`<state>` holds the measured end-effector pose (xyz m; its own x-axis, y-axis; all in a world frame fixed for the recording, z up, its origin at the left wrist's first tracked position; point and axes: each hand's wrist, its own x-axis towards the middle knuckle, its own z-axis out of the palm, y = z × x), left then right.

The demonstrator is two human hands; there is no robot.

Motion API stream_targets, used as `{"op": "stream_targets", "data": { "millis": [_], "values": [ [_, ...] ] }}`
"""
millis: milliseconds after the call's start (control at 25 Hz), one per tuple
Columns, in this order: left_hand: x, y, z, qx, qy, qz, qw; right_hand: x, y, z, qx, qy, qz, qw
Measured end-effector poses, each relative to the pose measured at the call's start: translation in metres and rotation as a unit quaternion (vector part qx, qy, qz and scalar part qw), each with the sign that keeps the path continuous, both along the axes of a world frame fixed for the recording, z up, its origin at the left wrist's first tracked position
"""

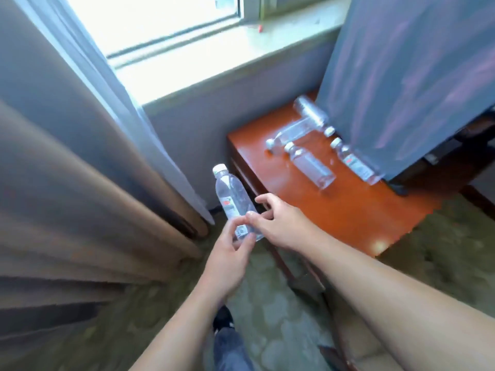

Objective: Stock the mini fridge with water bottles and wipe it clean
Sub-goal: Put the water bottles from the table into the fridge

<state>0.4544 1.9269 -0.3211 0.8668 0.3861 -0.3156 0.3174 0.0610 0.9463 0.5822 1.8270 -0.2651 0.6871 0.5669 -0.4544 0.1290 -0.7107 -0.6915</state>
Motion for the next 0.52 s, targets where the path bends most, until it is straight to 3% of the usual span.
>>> {"op": "stream_targets", "data": {
  "millis": [280,520],
  "values": [
    [-0.001,-0.202,0.074,0.030,-0.047,-0.007,0.998,-0.004,-0.222,0.079,0.055,-0.030,0.027,0.998],
    [0.019,-0.327,0.097,0.007,-0.029,-0.041,0.999,0.006,-0.351,0.076,0.086,0.016,-0.063,0.994]
  ]
}}
